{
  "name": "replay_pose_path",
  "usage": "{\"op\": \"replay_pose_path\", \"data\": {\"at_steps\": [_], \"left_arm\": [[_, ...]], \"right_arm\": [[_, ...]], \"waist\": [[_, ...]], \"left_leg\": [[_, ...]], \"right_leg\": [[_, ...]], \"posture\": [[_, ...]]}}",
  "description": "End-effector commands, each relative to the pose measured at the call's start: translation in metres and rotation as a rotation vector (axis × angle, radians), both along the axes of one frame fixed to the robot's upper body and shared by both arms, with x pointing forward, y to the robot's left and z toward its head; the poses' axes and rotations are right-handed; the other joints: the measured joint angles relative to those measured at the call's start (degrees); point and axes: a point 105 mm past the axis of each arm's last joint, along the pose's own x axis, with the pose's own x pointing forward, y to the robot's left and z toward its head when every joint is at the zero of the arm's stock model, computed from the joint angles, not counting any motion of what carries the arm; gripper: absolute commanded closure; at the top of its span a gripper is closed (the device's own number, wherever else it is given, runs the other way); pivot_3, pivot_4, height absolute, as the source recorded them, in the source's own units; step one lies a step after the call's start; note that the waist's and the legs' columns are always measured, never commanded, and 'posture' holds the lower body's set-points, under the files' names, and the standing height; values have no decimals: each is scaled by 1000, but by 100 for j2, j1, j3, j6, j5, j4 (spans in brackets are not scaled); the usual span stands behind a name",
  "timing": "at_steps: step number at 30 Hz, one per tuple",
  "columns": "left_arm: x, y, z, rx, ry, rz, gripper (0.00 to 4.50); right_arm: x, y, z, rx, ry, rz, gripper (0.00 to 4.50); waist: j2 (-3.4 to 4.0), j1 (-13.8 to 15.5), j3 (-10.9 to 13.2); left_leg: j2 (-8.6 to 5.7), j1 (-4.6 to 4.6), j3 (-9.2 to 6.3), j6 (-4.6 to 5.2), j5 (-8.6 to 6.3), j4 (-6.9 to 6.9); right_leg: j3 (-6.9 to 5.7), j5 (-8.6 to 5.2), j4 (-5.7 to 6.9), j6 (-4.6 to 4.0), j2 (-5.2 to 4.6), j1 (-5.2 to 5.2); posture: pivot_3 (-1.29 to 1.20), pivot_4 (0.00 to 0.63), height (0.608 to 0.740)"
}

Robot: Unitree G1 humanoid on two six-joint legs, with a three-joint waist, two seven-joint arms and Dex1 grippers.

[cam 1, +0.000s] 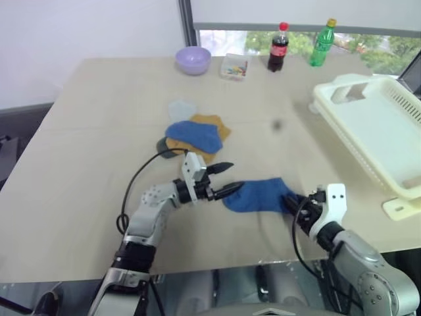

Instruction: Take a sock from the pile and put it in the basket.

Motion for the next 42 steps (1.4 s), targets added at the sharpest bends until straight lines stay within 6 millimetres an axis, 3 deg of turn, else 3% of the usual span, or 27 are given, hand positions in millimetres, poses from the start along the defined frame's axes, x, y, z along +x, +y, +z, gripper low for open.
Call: {"op": "replay_pose_path", "data": {"at_steps": [1,7,14,19,24,30,42], "left_arm": [[-1,1,10,-12,-36,-7,833],[-2,6,12,-15,-45,16,833],[2,17,17,5,-89,76,833],[18,31,32,29,-176,217,833],[39,34,44,47,-243,353,833],[59,38,32,144,-264,475,833],[73,23,15,253,-241,490,833]], "right_arm": [[-3,-4,24,-12,-110,87,1166],[-13,-19,40,-82,-195,261,1166],[-9,-30,51,-115,-273,325,1166],[-16,-26,60,-119,-330,445,1166],[-21,-23,70,-102,-378,510,1166],[-23,-24,75,-122,-391,520,1166],[-24,-24,74,-123,-398,469,1166]], "waist": [[0,-2,0],[0,-1,0],[-1,-1,0],[-1,7,1],[-4,64,2],[-5,90,2],[-5,141,2]], "left_leg": [[0,0,0,0,0,0],[0,1,-3,0,0,0],[0,3,-1,0,0,1],[0,3,-1,0,0,2],[-1,4,-7,0,0,12],[-3,6,-6,0,0,17],[-3,3,-7,0,0,20]], "right_leg": [[0,0,-1,0,0,0],[-2,-1,0,5,3,1],[0,-2,2,7,3,1],[1,1,3,8,3,1],[-7,11,2,18,2,14],[-6,21,2,9,2,18],[-8,23,3,8,1,18]], "posture": [[0,150,740],[0,150,740],[0,150,740],[0,150,740],[0,150,740],[0,150,740],[0,150,740]]}}
